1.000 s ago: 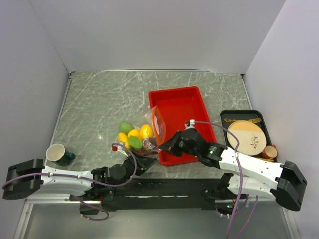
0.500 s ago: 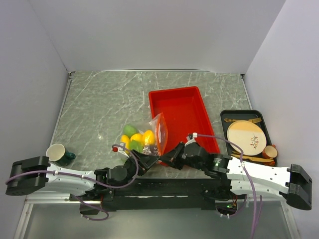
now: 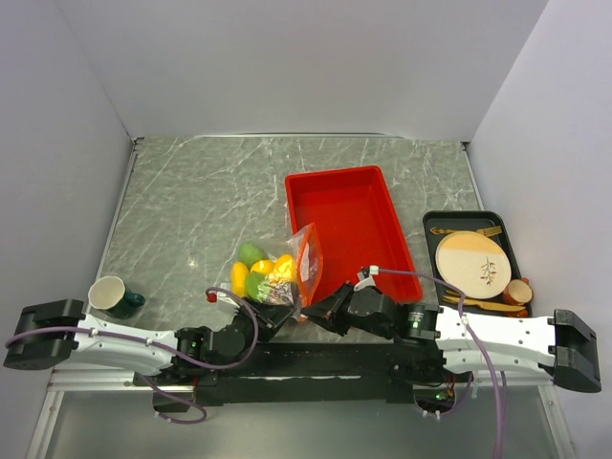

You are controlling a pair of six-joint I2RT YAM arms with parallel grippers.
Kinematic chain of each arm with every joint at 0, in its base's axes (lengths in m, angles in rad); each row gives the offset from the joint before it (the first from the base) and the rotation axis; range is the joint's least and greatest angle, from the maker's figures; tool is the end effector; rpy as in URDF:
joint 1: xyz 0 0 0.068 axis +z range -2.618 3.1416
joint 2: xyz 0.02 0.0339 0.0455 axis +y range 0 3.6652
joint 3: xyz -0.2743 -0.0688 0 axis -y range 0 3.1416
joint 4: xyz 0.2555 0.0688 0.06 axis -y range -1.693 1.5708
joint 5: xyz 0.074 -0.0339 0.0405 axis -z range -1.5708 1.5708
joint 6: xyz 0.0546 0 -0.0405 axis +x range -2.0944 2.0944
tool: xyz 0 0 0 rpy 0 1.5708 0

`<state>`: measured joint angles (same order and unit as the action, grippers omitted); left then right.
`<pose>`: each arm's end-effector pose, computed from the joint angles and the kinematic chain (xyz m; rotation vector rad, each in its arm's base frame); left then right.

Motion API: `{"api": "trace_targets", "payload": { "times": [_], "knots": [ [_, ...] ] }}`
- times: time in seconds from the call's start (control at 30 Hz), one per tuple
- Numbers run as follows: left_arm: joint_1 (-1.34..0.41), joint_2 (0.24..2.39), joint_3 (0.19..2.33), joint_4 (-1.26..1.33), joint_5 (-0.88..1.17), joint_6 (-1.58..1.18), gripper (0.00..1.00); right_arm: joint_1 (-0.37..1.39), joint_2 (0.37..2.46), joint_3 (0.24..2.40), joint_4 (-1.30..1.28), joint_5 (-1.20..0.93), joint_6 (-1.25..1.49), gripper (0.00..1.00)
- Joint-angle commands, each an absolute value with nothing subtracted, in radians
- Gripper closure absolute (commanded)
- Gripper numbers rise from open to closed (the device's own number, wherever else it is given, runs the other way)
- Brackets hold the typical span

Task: Place the food in the zip-top bag and seal the zipper
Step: Zip the zipper food storage bag at the center of the board.

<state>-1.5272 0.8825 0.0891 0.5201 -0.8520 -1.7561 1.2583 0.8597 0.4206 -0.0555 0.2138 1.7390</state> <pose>0.0486 -0.1717 0.1557 -0.8830 1.8475 -1.5267 0.0755 0.1961 0.2066 0.7456 2.3741 1.4591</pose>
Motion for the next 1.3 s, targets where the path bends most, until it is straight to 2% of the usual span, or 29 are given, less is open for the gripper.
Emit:
{"api": "trace_targets", "payload": {
  "times": [0.0,0.03,0.33,0.5,0.57,0.7,0.8,0.93,1.27],
  "knots": [
    [-1.536,0.877,0.132,0.408,-0.905,-1.821,0.93,1.266,0.827,0.430,-0.060,0.288,1.763,1.00],
    [-1.536,0.882,0.135,0.405,-0.902,-1.819,0.99,1.266,0.830,0.431,-0.060,0.294,1.756,1.00],
    [-1.534,0.894,0.143,0.512,-0.850,-1.671,0.99,1.262,0.907,0.512,-0.129,0.314,1.666,1.00],
    [-1.525,0.879,0.118,0.560,-0.776,-1.606,0.99,1.194,0.911,0.545,-0.175,0.316,1.588,1.00],
    [-1.513,0.879,0.097,0.598,-0.735,-1.588,0.99,1.145,0.922,0.554,-0.175,0.286,1.525,1.00],
    [-1.471,0.880,0.068,0.670,-0.645,-1.525,0.99,0.996,0.986,0.566,-0.124,0.088,1.378,1.00],
    [-1.395,0.902,0.052,0.722,-0.534,-1.505,0.99,0.971,1.060,0.601,-0.100,0.016,1.304,1.00],
    [-1.342,0.945,0.017,0.813,-0.462,-1.494,0.99,0.973,1.112,0.627,-0.071,-0.017,1.278,1.00],
    [-1.318,0.913,-0.021,0.752,-0.364,-1.519,0.99,0.933,1.134,0.701,-0.106,-0.005,1.160,1.00]
  ]
}}
